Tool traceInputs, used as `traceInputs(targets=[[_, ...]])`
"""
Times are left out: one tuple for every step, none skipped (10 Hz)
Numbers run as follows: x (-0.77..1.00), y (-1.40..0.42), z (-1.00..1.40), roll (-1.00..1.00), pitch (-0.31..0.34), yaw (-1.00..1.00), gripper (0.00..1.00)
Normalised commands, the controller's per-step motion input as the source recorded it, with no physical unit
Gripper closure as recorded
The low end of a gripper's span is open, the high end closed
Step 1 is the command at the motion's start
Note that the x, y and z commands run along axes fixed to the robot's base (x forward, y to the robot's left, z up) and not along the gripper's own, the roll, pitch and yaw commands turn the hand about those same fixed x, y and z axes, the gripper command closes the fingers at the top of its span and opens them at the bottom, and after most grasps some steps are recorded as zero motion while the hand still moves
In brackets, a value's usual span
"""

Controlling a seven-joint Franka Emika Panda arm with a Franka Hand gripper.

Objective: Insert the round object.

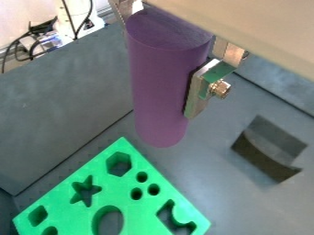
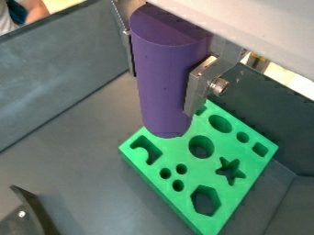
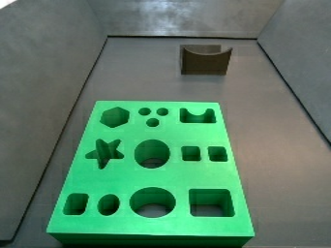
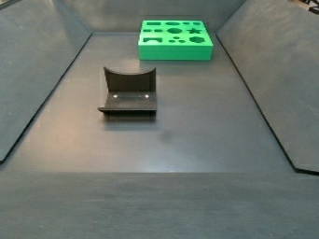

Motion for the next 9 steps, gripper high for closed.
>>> traceInputs(targets=[[0.04,-0.48,-1.00,0.06,-0.061,0.06,1.00],[0.00,-0.47,-1.00,0.07,-0.020,0.08,1.00],[0.00,-0.46,-1.00,0.08,-0.009,0.07,1.00],[0.00,-0.42,-1.00,0.10,-0.014,0.07,1.00],[0.00,-0.39,-1.00,0.12,-0.016,0.07,1.00],[0.00,-0.35,-1.00,0.14,-0.017,0.06,1.00],[0.03,-0.37,-0.96,0.21,-0.004,0.03,1.00],[0.08,-0.35,-0.87,0.25,-0.001,0.01,1.00],[0.11,-0.35,-0.88,0.23,0.000,0.01,1.00]])
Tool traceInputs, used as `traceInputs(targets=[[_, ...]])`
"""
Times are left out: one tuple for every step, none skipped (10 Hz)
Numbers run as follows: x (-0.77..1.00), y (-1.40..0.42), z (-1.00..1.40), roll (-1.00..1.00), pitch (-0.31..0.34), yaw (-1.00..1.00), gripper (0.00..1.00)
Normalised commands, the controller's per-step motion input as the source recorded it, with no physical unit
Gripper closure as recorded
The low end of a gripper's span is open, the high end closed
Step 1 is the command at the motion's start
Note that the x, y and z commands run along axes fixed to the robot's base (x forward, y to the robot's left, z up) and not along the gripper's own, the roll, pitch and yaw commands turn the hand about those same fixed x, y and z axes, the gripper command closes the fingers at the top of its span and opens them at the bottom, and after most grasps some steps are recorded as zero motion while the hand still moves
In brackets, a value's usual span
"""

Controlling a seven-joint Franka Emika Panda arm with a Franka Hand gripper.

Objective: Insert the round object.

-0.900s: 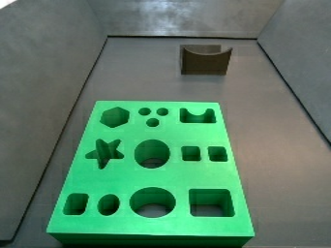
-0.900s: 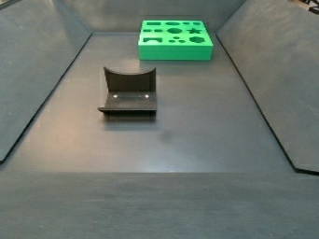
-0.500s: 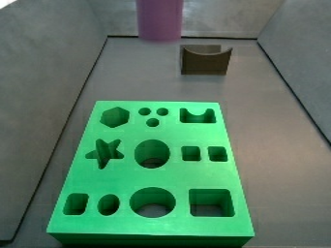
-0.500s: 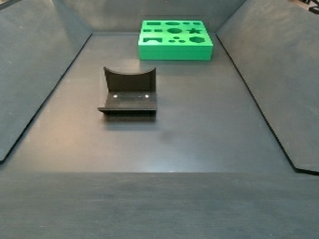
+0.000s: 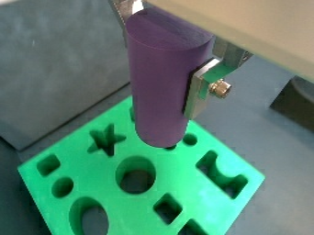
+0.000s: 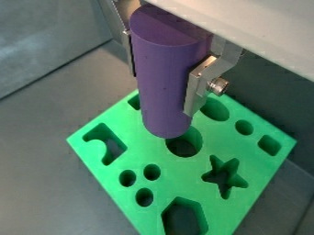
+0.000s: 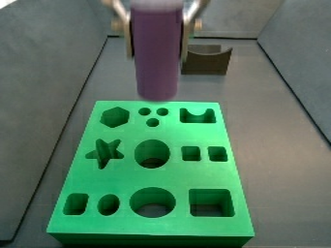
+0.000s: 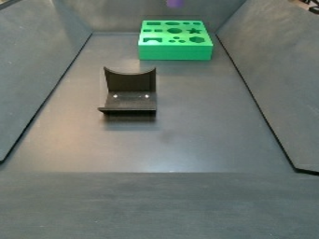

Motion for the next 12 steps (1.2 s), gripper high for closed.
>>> traceInputs(targets=[[0.12,-0.32,-0.91,0.22,0.000,0.03,1.00],[0.03,-0.32,-0.88,0.23,-0.010,0.06,1.00],[0.01,-0.33,-0.84,0.24,-0.027,0.06,1.00],[0.01,-0.32,-0.77,0.29,-0.024,0.05,1.00],[0.00,-0.25,-0.79,0.29,-0.007,0.04,1.00],[-0.11,-0.04,-0.65,0.15,-0.057,0.01,1.00],[-0.18,0.00,-0.52,0.07,-0.056,0.00,1.00],[-0.19,0.00,-0.50,0.00,-0.060,0.00,1.00],[-0.04,-0.04,-0.66,-0.01,-0.057,0.00,1.00],[-0.09,-0.21,-0.62,-0.08,-0.071,0.00,1.00],[0.00,-0.17,-0.76,-0.13,-0.054,0.00,1.00],[0.16,-0.19,-1.00,-0.03,-0.060,0.00,1.00]])
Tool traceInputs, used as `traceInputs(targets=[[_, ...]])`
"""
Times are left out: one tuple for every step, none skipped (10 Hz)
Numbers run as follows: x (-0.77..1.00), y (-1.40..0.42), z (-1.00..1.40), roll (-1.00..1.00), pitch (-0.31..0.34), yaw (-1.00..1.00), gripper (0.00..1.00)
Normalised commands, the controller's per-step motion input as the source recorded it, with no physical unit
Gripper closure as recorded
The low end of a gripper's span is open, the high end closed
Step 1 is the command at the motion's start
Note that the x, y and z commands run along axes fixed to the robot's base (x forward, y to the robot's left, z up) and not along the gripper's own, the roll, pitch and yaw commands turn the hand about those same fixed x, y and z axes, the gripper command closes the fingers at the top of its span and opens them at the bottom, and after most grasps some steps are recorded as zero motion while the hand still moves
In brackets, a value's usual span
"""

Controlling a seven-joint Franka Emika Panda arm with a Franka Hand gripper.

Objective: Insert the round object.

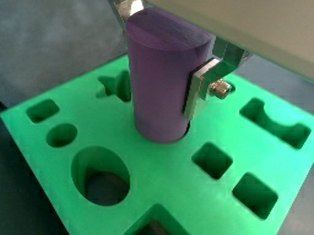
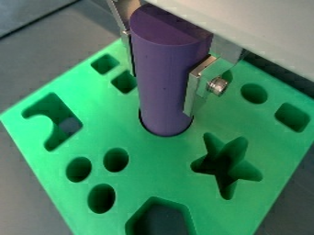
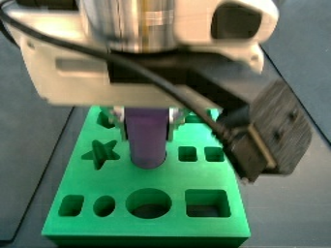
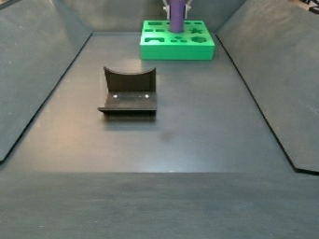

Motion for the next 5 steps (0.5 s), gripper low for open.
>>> traceInputs(targets=[[0.23,-0.15,-1.00,0.00,-0.051,0.00,1.00],[0.18,-0.05,-1.00,0.04,-0.017,0.00,1.00],[0.09,-0.12,-1.00,0.04,-0.069,0.00,1.00],[0.00,-0.05,-0.79,-0.09,-0.186,0.00,1.00],[0.00,0.00,-0.68,-0.13,-0.226,0.00,1.00]])
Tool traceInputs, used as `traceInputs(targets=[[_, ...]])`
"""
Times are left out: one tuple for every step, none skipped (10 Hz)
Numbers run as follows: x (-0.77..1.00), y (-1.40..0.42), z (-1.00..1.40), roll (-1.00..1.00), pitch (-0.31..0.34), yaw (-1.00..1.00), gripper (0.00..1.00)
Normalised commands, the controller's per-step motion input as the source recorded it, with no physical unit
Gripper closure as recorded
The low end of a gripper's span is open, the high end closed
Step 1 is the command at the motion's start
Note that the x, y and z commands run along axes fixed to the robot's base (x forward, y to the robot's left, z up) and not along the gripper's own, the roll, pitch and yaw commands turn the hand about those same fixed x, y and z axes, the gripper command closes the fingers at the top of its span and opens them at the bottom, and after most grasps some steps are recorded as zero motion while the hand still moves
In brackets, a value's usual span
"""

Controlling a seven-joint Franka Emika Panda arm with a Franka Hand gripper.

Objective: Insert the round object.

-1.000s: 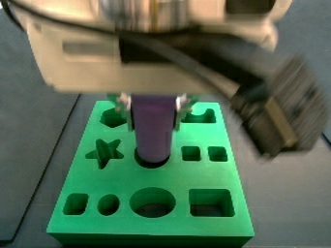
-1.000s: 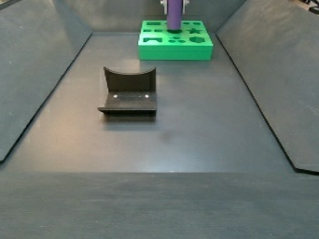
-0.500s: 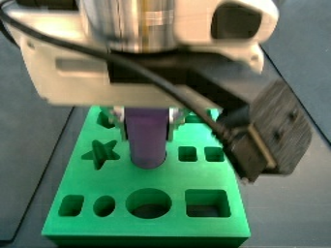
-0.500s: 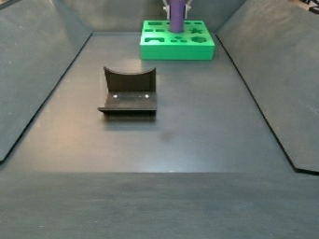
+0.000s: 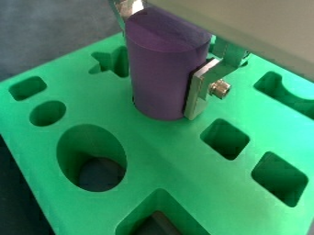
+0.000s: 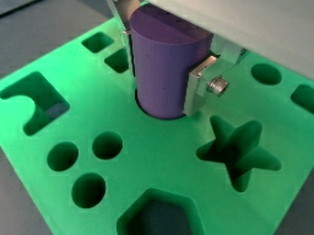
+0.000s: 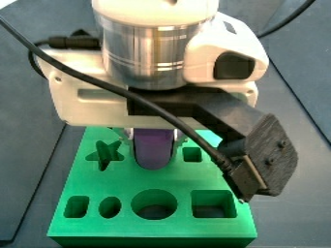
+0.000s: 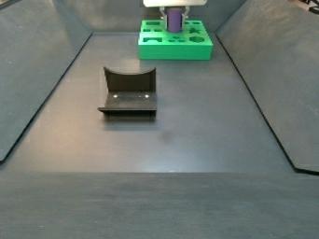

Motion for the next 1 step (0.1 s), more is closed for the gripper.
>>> traceInputs(targets=[[-0.01,-0.23,-0.56,0.02,-0.246,0.01,1.00]])
